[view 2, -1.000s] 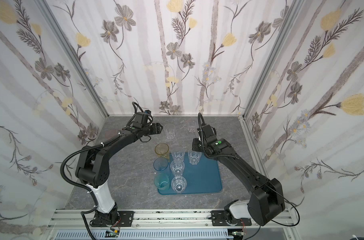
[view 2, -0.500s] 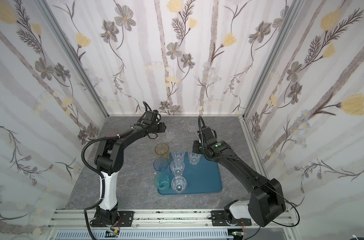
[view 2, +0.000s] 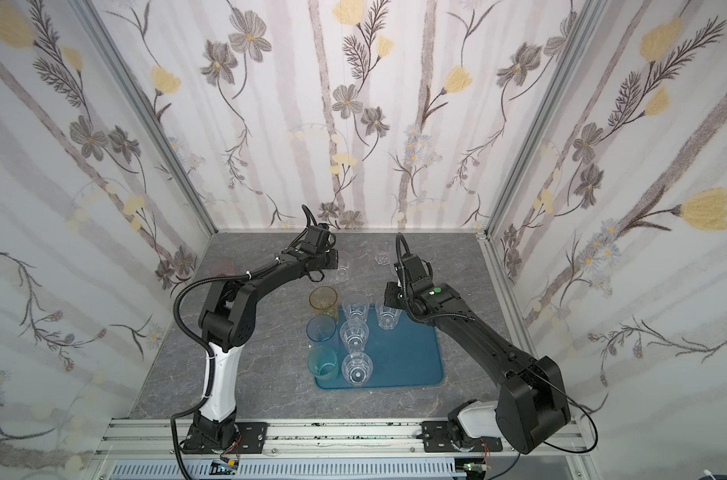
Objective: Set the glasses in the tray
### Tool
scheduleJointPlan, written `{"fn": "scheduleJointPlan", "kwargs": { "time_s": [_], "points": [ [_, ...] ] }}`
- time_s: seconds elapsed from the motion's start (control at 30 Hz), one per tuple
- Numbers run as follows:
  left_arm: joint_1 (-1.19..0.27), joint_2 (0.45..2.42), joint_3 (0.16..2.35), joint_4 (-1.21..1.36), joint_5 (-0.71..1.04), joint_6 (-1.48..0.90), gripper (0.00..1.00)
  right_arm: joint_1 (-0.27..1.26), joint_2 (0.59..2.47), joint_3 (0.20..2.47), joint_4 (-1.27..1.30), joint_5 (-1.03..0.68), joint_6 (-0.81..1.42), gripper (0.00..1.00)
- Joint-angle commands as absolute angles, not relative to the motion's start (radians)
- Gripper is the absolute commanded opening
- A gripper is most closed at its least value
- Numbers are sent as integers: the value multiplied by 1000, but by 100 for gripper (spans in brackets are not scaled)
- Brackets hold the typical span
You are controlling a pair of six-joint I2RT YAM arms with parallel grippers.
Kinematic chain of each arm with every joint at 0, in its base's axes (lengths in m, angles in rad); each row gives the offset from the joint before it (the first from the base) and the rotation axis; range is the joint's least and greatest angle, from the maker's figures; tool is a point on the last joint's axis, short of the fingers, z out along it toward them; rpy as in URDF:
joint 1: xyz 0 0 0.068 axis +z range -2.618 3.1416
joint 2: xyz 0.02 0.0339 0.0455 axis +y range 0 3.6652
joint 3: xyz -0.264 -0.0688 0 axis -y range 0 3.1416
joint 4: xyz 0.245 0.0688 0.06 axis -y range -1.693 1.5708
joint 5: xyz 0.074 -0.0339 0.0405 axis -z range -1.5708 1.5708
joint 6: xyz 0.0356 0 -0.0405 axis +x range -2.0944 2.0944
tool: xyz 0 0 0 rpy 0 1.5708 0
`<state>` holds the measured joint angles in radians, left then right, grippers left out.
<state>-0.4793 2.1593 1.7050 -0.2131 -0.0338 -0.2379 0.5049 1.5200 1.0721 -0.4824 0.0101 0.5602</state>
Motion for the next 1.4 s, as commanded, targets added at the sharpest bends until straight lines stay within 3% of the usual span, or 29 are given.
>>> {"fn": "scheduleJointPlan", "kwargs": {
  "time_s": [0.0, 0.13, 0.43, 0.9, 1.37],
  "points": [
    [-480, 2131, 1705, -196, -40, -238, 9, 506, 1531, 1092, -436, 10, 574, 42],
    [-496, 2082, 1711, -196, -8, -252, 0, 511, 1523, 1121, -443, 18, 572, 42],
    [-583, 1974, 1743, -197, -30, -258, 0, 538, 1535, 1241, -482, 66, 563, 42],
    [-769, 1820, 1620, -196, -66, -354, 0, 550, 1552, 1435, -574, 310, 445, 44],
    [-837, 1803, 1573, -196, -69, -385, 0, 549, 1641, 1403, -614, 353, 410, 20]
  ]
}}
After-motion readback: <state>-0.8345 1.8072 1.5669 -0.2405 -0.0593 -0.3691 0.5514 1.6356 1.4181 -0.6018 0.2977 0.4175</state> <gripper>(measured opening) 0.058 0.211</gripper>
